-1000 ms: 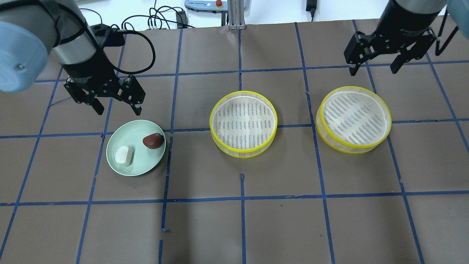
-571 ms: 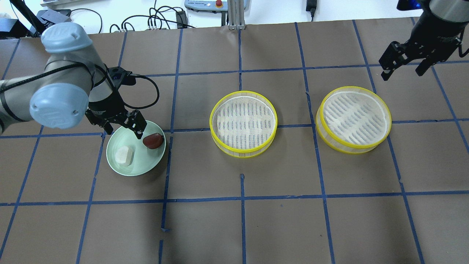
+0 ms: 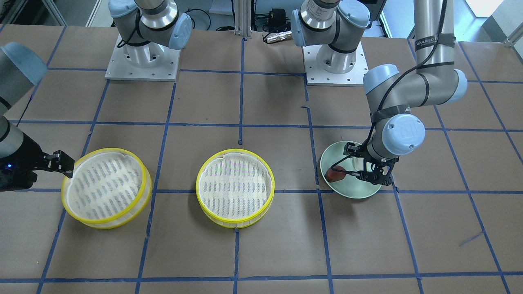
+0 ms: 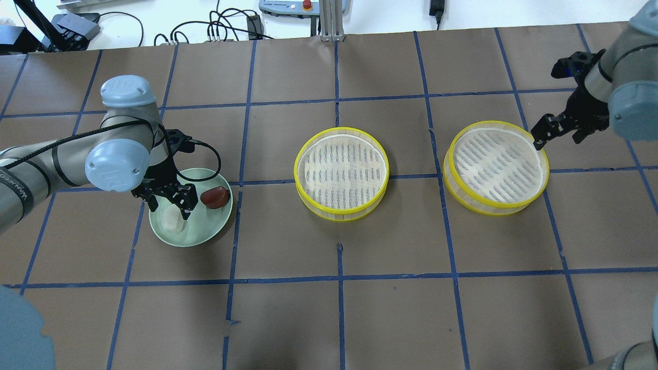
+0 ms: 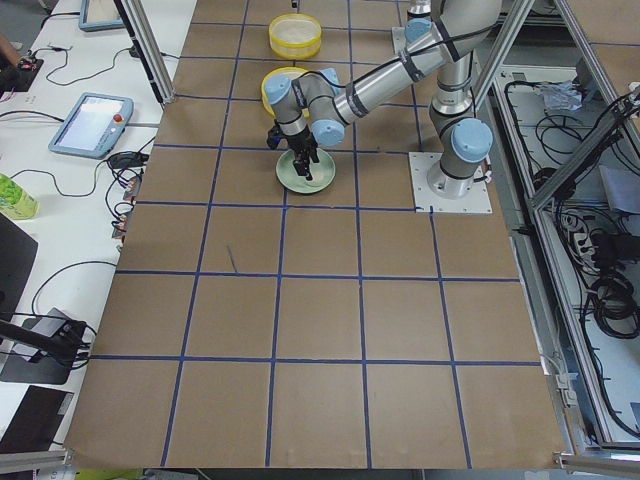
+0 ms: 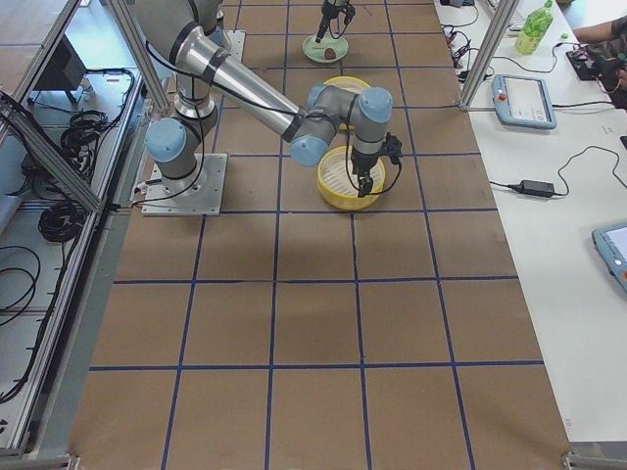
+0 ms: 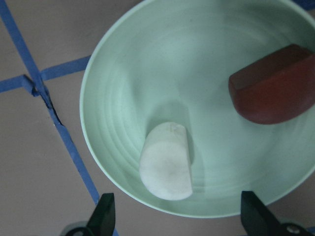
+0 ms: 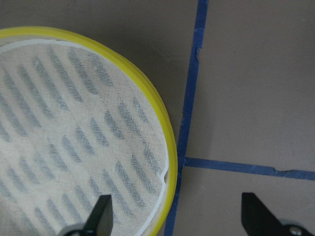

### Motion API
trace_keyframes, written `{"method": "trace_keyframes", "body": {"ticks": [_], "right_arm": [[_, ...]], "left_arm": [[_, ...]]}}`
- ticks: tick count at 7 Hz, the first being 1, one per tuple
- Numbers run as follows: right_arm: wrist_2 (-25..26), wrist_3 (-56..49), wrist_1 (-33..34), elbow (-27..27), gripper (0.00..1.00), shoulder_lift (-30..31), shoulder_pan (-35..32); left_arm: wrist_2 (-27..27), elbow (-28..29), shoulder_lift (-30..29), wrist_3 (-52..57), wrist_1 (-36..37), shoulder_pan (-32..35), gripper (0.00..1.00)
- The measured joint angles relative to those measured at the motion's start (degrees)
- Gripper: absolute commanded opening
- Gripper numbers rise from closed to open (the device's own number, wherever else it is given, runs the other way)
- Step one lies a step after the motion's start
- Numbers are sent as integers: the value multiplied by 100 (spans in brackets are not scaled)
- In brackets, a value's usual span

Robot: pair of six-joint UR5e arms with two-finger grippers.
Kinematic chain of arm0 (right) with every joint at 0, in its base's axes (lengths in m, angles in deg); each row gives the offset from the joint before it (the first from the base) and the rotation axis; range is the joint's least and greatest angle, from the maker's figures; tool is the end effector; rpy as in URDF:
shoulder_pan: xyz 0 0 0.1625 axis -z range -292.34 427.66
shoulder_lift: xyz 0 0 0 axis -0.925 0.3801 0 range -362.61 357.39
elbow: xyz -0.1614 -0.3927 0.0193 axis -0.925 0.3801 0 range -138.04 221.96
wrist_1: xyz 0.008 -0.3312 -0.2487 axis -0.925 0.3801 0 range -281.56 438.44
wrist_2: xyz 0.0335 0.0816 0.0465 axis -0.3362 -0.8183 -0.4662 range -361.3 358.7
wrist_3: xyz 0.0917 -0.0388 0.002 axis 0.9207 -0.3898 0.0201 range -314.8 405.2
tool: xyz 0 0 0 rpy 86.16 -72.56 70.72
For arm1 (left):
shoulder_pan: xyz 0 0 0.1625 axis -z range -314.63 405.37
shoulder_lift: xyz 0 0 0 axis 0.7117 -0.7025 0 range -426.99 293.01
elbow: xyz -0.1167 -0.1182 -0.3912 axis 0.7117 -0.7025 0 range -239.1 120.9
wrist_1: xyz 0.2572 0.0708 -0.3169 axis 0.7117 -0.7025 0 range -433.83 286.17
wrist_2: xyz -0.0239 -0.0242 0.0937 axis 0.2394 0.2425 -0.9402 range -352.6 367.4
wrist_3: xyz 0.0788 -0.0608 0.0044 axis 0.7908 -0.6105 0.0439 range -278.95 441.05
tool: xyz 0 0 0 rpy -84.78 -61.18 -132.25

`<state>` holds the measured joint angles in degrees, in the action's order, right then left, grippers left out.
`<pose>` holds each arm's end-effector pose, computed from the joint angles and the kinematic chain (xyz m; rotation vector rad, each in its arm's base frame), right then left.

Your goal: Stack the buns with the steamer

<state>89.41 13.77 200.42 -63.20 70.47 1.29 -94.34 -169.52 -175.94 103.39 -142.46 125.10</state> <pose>-0.1018 -0.5620 0.2610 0.2129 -3.1241 -0.0114 -0.0209 -0.5180 0.1922 0.3622 2.9645 0.5402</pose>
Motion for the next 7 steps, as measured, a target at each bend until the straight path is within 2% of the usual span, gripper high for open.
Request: {"method": "trace_keyframes", "body": {"ticks": [1,3,4,5,7], "right_arm": [[7,-71,332,-196,79,-153,88],[15,-80,490,-298,24,-287,136],[16,-62,489,-300,12,-311,139],[16,-50,486,-298,8,-323,141],[23,-37,481,-271,6,-315,142]], "left_arm": [[12,22,-97,1,-1,-23,10],[46,106,-26,-27,-116,-34,7],[215,255,35,-65,-260,-32,7],[642,609,97,-406,-588,16,7],[2043,1316,195,-2305,-1230,475,7]]}}
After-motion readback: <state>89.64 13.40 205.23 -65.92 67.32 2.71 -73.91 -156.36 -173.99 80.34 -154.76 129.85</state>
